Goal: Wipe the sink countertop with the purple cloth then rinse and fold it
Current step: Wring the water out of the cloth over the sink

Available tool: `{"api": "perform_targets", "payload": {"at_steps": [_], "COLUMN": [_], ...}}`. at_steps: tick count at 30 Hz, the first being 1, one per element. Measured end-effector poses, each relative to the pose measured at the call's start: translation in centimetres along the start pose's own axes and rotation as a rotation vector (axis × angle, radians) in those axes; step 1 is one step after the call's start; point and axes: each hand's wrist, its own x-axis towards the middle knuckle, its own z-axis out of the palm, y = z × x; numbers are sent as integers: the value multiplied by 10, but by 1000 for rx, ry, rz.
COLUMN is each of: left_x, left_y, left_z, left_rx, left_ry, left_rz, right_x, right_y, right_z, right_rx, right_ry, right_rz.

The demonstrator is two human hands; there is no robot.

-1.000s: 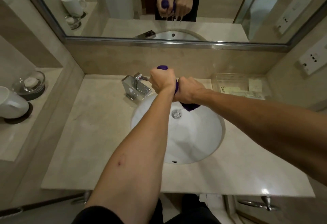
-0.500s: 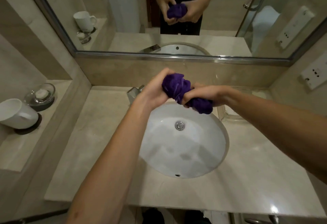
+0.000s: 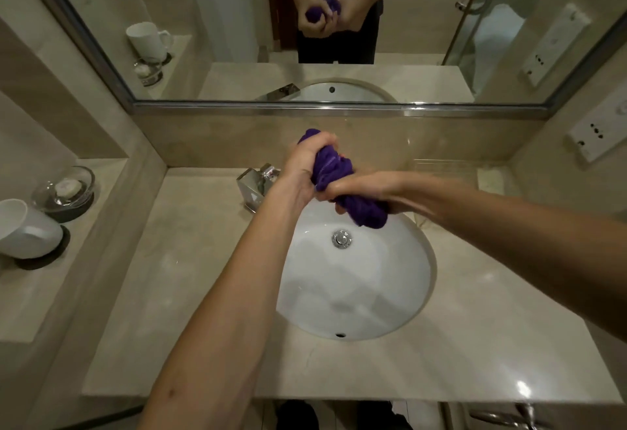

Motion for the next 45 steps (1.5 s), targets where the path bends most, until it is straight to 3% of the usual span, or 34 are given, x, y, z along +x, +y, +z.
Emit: {"api": "perform_targets", "payload": {"at_steps": [5,9,14,22,26,32,36,42,45], "left_x": [11,21,25,21,16,0,-15,-33,-43], "left_y": [-23,-27,-29,-32,-21,-14,-5,2,5], "left_z": [-4,-2,3,5,10,29,39,48,52], "left_rx": [131,259,391,469,458,280,365,298,273], "left_ry": [192,286,423,445,302,106,-52,-29,-16], "left_rz": [73,77,185,246,280,70,-23,64,94], "right_x": [31,43,54,47,42,8,-6,-20,-26], "right_y": [25,26,35,40,37,30,42,40,29], "right_z": [16,16,17,21,9,-21,-45,-73,-80], "right_rx": [-131,-453,-569,-666,-505,-77,57,265,249], "right_ry": [213,303,399,489,412,248,239,207,350], "right_rz": [-4,-3,-25,-11,-76,-333,-326,-372,-424]}}
